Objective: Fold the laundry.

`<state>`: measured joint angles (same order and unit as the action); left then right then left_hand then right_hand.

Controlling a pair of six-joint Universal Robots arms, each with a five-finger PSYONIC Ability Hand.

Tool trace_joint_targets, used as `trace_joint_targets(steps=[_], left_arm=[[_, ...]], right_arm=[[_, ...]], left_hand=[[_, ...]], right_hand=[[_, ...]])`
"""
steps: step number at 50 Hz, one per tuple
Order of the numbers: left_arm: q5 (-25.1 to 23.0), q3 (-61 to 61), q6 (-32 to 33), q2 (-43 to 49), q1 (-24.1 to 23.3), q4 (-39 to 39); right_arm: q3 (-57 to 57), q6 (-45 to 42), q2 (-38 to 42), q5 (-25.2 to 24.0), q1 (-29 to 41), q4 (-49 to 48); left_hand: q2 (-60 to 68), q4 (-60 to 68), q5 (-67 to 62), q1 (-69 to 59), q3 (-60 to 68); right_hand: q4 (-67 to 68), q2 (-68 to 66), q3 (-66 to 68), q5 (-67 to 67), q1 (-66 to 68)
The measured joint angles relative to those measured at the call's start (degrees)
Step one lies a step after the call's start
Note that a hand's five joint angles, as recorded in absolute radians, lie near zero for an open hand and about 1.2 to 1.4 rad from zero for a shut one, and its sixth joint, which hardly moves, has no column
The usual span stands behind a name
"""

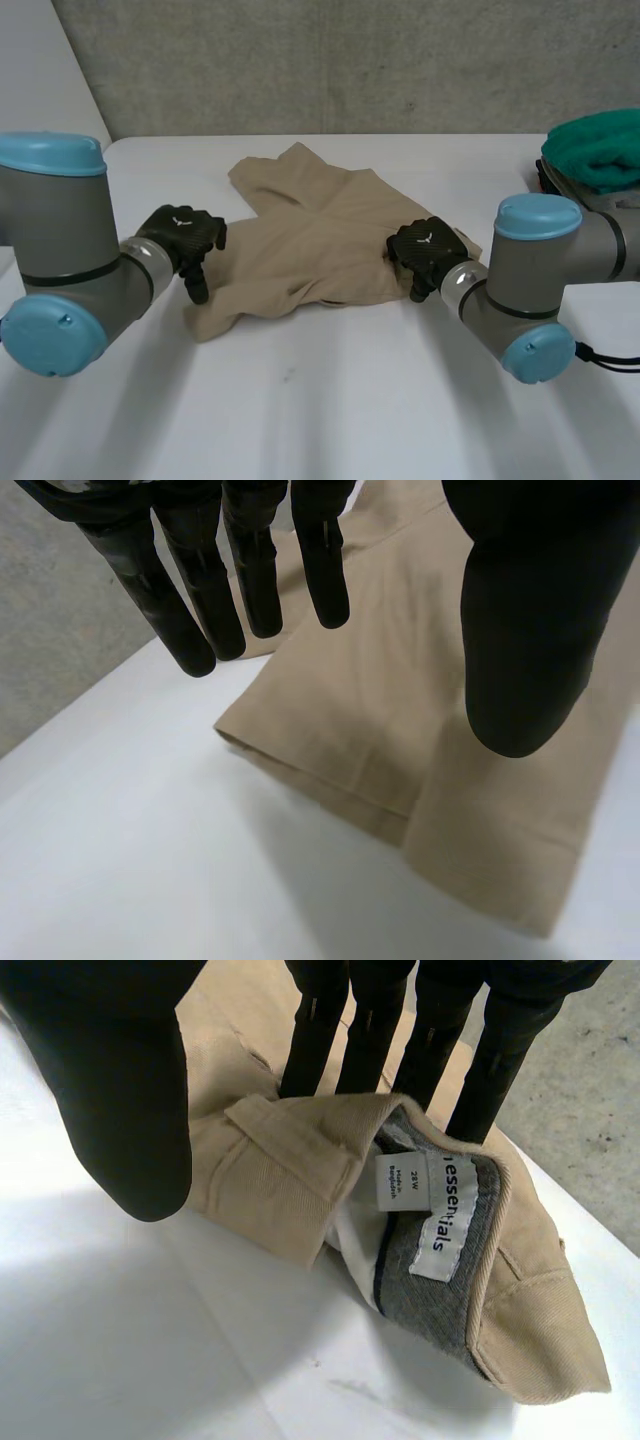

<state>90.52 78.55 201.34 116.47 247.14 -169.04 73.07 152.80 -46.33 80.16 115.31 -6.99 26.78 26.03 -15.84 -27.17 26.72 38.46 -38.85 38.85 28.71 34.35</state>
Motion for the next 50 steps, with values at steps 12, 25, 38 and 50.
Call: trace_joint_targets(steps=[12, 25, 38, 50], left_arm=[[0.99, -0.87, -0.31, 6.48, -1.63, 0.51], [6.36, -9.69, 3.82, 10.15, -3.01, -1.02], [4.03, -13.8, -1.57, -16.89, 0.13, -4.98], [2.3, -20.93, -5.5, -32.15, 2.3, -5.06]], right_arm=[[-1.26, -1.18, -0.17, 1.52, -0.11, -0.62], [-0.4, 6.07, -13.55, 2.14, -0.68, 2.47], [-14.34, 12.05, -23.08, 0.17, -2.47, 16.99], [-22.84, 20.49, -33.85, -0.63, -3.44, 20.1]], left_hand=[[5.43, 6.53, -6.75, -5.94, 5.63], [41.62, 42.33, -40.64, -39.64, 41.15], [41.63, 42.35, -40.64, -39.64, 41.15], [41.81, 42.39, -40.63, -39.64, 41.38]], right_hand=[[29.82, -27.8, 27.67, 26.24, 28.64], [29.87, -27.8, 27.68, 26.25, 29.58], [29.91, -27.8, 28.88, 27.71, 30.08], [30.09, -27.8, 29.12, 28.48, 30.08]])
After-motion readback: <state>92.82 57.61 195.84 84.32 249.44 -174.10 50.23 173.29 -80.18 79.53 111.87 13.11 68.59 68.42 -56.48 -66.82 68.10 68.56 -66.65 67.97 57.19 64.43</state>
